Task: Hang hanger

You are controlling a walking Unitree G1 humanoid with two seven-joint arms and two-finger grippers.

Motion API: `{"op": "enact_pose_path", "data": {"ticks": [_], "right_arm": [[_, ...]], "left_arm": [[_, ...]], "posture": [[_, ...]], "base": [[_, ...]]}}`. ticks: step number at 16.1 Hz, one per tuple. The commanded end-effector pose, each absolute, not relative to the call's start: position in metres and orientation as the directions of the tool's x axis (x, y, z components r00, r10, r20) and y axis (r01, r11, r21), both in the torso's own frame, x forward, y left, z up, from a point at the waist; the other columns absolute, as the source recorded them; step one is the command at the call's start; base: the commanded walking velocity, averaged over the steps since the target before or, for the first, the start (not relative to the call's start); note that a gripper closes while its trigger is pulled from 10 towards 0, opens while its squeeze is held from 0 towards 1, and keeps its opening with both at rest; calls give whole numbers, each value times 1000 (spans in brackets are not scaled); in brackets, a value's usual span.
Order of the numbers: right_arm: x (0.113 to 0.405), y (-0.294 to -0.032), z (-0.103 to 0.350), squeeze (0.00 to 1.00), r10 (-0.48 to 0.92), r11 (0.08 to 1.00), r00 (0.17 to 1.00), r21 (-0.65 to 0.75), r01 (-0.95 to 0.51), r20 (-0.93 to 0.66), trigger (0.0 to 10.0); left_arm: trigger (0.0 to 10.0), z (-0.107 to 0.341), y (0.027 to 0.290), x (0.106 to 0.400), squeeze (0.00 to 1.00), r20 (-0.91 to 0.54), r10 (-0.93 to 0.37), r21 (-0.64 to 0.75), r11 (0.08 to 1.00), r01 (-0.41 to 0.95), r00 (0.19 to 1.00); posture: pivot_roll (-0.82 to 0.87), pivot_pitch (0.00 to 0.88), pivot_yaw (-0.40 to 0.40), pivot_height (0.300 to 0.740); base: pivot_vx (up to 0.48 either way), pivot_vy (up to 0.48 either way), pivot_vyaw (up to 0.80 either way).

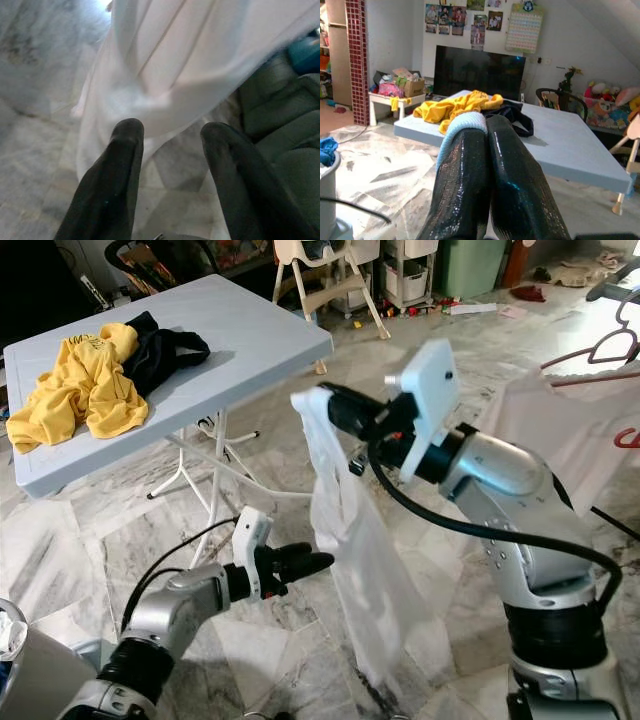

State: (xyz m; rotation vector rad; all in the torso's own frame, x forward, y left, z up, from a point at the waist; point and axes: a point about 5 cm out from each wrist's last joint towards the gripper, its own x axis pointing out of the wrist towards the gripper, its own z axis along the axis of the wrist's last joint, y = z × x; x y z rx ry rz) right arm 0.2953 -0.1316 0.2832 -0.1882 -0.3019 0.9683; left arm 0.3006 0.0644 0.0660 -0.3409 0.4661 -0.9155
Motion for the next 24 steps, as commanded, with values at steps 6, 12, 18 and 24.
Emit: {"op": "enact_pose_path", "data": {"ticks": [6,12,18,24], "right_arm": [[282,-124,300,0,865,501,456,-327,-801,209,0],[281,-122,295,0,868,496,455,-315,-809,197,0],[280,-121,294,0,872,489,450,-308,-816,194,0],[308,-131,264,0,756,604,652,-441,-664,53,0]], "left_arm": [[0,81,76,321,0,-180,-709,-352,694,628,682],[0,103,84,332,0,-40,-679,-397,684,612,733],[10000,97,77,329,1000,-59,-707,-431,655,621,705],[10000,89,81,328,1000,-122,-657,-346,731,589,744]], "posture": [[-229,84,171,740],[-218,84,173,740],[-223,88,175,740],[-216,92,173,740]], "base": [[0,0,0],[0,0,0],[0,0,0],[0,0,0]]}}
